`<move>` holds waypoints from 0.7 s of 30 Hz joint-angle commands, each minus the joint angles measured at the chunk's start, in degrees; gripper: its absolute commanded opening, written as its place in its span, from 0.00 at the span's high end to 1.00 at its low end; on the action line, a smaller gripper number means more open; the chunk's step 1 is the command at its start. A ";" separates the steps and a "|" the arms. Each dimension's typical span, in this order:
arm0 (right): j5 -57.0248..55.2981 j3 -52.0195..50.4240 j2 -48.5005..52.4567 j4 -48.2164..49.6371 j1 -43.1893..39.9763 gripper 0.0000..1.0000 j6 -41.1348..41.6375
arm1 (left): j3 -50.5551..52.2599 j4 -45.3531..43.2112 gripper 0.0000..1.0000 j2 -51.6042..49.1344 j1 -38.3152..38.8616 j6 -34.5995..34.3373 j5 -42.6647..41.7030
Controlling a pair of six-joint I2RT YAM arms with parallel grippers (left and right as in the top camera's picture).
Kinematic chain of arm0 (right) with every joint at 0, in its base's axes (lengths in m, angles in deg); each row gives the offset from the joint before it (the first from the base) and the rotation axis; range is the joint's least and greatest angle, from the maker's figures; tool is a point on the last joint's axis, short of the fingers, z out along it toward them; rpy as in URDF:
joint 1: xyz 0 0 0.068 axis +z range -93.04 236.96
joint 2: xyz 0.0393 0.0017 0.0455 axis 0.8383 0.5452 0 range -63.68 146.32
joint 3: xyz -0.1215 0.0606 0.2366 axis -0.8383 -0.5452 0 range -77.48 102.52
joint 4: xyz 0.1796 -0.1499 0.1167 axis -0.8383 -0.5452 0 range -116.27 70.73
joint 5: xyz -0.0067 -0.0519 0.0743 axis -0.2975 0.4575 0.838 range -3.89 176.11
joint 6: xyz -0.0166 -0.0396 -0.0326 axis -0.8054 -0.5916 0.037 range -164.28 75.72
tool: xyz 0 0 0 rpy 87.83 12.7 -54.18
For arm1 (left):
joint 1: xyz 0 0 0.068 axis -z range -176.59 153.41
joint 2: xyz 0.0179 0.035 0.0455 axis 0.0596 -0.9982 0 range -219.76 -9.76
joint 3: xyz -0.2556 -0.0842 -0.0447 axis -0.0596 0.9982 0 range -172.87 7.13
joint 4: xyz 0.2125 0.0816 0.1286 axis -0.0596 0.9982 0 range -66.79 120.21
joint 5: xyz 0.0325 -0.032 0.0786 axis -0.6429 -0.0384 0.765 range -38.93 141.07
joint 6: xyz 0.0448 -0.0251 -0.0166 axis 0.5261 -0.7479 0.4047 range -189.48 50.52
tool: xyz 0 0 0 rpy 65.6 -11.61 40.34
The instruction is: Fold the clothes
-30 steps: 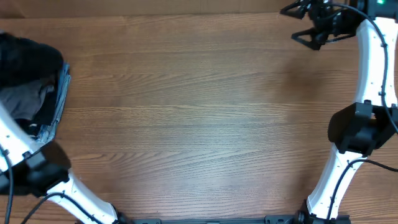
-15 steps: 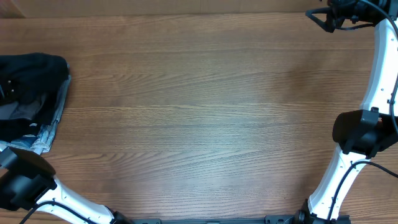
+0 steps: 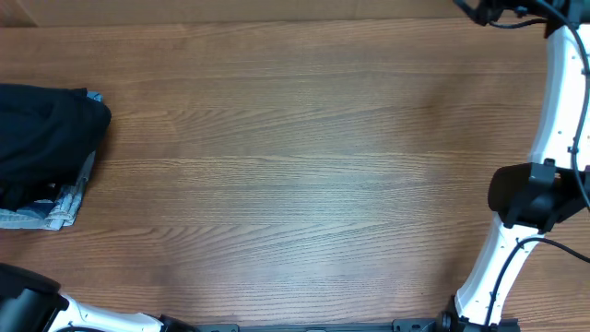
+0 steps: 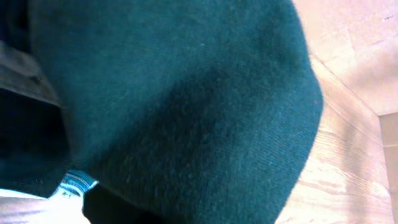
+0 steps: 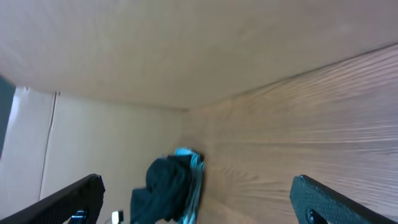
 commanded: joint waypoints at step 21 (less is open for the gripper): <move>-8.50 -0.63 -2.16 -9.18 7.41 0.00 -14.25 | 0.31 -28.35 0.57 3.10 3.98 -43.89 27.93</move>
